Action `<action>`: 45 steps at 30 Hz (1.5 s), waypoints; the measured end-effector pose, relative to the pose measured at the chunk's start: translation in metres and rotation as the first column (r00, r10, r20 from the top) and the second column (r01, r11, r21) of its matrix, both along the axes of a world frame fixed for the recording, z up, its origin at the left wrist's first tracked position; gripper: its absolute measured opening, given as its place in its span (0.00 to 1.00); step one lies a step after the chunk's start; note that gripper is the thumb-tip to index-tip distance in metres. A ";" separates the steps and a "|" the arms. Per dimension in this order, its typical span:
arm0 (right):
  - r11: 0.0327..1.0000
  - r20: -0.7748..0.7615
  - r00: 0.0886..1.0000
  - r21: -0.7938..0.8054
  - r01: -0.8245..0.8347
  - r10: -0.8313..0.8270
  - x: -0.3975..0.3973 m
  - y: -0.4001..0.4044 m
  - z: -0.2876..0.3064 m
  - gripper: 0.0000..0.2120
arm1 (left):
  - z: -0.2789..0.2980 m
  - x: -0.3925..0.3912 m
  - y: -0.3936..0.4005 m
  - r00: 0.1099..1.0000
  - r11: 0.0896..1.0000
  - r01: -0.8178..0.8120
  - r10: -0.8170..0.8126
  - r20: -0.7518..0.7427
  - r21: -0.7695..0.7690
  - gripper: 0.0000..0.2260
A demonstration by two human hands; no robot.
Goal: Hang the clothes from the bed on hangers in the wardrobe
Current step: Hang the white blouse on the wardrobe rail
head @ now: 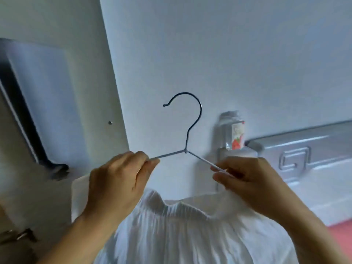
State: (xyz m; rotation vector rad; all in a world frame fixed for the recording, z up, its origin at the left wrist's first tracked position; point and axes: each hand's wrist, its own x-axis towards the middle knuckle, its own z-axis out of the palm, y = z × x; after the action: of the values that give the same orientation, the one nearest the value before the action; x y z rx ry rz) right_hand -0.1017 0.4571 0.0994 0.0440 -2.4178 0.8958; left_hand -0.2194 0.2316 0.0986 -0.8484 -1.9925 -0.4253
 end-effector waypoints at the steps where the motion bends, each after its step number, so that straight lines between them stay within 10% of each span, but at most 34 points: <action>1: 0.997 -0.028 0.998 -0.053 0.063 -0.064 0.013 0.006 -0.008 0.05 | -0.006 -0.002 0.015 0.997 0.998 0.066 -0.066 0.034 -0.005 0.20; 9: 0.843 -0.051 0.860 -0.235 0.484 -0.508 0.127 0.019 -0.049 0.04 | -0.047 0.022 0.125 0.828 0.835 0.549 -0.543 0.139 -0.010 0.20; 15: 0.559 -0.109 0.552 -0.266 0.785 -0.827 0.202 0.017 -0.062 0.05 | -0.062 0.074 0.213 0.493 0.515 0.854 -0.847 0.197 0.075 0.17; 27: 0.077 -0.068 0.058 -0.322 0.944 -0.996 0.375 0.106 -0.095 0.08 | -0.115 0.235 0.376 0.185 0.143 0.980 -0.907 0.379 -0.137 0.25; 38: -0.093 0.099 -0.062 -0.349 0.932 -0.993 0.564 0.310 -0.181 0.04 | -0.202 0.421 0.568 0.157 0.004 0.973 -0.750 0.643 -0.232 0.29; 45: -0.145 0.215 -0.057 -0.423 0.895 -0.975 0.676 0.460 -0.274 0.07 | -0.281 0.516 0.674 0.363 0.027 0.914 -0.505 0.783 -0.406 0.29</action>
State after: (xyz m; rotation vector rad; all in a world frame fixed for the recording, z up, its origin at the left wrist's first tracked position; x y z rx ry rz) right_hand 0.5739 0.9170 -0.1747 -1.6252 -1.1944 0.5305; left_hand 0.2965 0.9053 -0.1828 -2.8074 -1.8729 -0.1785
